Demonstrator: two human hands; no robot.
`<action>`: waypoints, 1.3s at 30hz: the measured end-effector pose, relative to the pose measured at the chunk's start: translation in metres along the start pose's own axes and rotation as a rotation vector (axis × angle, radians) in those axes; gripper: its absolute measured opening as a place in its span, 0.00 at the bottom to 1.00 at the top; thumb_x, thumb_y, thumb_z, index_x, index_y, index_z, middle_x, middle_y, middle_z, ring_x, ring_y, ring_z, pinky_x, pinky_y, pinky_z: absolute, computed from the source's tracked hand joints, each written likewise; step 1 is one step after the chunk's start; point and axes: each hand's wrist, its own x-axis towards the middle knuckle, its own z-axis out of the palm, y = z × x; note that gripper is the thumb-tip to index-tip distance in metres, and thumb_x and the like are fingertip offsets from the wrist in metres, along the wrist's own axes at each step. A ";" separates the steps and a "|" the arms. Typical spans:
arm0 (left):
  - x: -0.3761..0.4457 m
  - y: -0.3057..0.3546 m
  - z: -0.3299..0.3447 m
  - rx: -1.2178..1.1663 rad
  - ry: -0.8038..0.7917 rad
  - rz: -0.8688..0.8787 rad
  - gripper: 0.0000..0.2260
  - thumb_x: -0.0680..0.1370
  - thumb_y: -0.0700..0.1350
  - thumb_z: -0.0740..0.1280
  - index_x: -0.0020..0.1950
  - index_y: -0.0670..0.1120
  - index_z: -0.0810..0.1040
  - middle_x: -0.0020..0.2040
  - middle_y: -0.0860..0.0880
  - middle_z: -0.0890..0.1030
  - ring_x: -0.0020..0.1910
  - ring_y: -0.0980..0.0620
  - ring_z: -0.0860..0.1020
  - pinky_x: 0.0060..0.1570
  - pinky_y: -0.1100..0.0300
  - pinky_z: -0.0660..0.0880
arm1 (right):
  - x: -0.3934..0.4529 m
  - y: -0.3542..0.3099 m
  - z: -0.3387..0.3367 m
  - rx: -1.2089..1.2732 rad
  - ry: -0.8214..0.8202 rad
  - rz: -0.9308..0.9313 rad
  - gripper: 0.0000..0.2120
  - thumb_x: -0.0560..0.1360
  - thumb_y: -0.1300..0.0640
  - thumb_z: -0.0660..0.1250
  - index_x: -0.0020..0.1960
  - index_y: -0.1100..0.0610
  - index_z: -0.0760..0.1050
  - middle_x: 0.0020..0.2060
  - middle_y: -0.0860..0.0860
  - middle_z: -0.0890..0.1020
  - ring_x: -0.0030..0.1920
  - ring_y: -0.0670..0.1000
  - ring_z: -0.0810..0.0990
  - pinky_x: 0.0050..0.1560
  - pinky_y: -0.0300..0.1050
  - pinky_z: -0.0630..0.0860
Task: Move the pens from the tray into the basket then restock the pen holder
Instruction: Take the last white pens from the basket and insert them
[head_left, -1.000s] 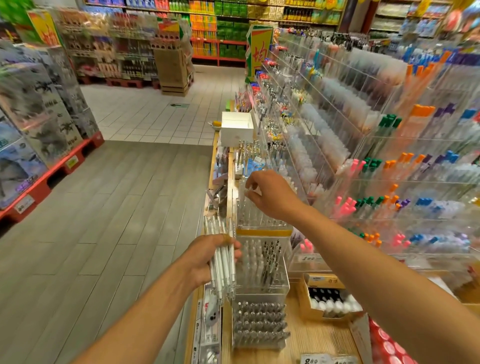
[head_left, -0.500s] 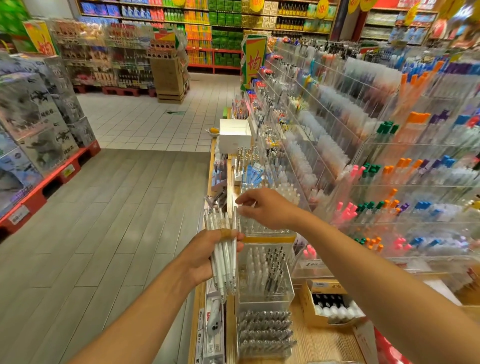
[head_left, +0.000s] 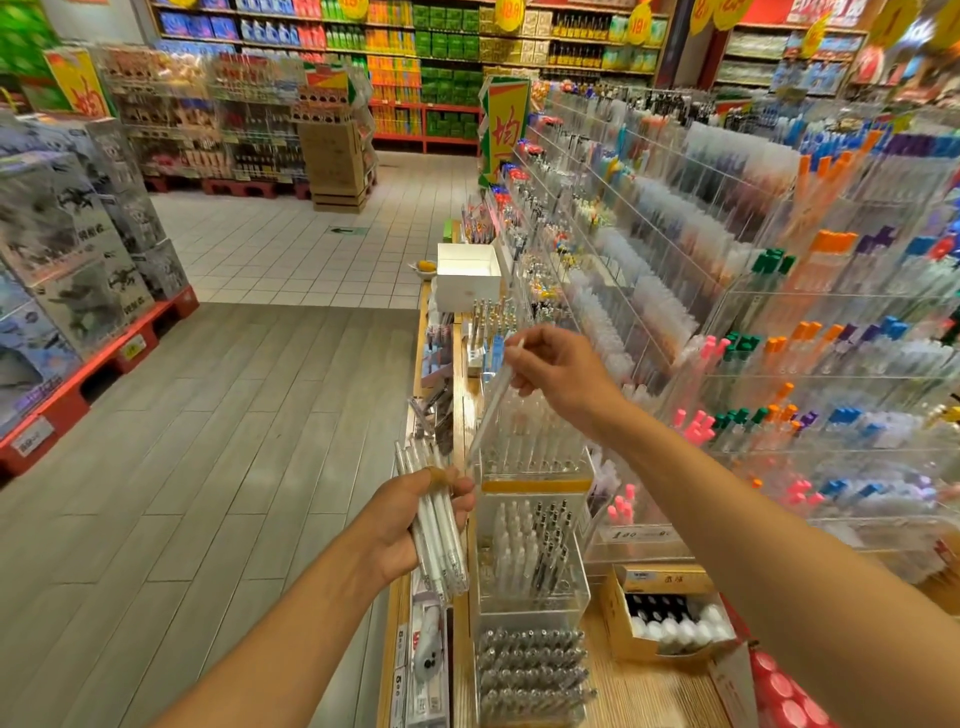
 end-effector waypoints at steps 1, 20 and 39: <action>0.000 -0.001 -0.002 0.030 0.026 -0.012 0.06 0.72 0.35 0.69 0.38 0.34 0.84 0.37 0.40 0.81 0.32 0.49 0.81 0.33 0.59 0.80 | 0.003 -0.001 -0.003 -0.072 0.053 -0.049 0.02 0.78 0.61 0.66 0.51 0.58 0.75 0.38 0.52 0.79 0.36 0.47 0.79 0.39 0.42 0.79; -0.008 -0.005 0.002 0.064 0.182 -0.012 0.08 0.78 0.32 0.65 0.57 0.33 0.75 0.53 0.30 0.80 0.42 0.41 0.84 0.31 0.53 0.82 | 0.014 0.027 0.011 -0.503 0.087 -0.236 0.08 0.76 0.54 0.70 0.51 0.57 0.76 0.39 0.46 0.78 0.41 0.47 0.76 0.42 0.39 0.74; -0.021 -0.008 0.011 0.058 -0.009 -0.012 0.06 0.72 0.36 0.71 0.44 0.33 0.83 0.39 0.38 0.82 0.33 0.47 0.83 0.36 0.58 0.83 | 0.011 0.034 0.015 -0.973 -0.075 -0.266 0.13 0.72 0.47 0.73 0.55 0.49 0.80 0.45 0.47 0.76 0.51 0.51 0.70 0.53 0.46 0.67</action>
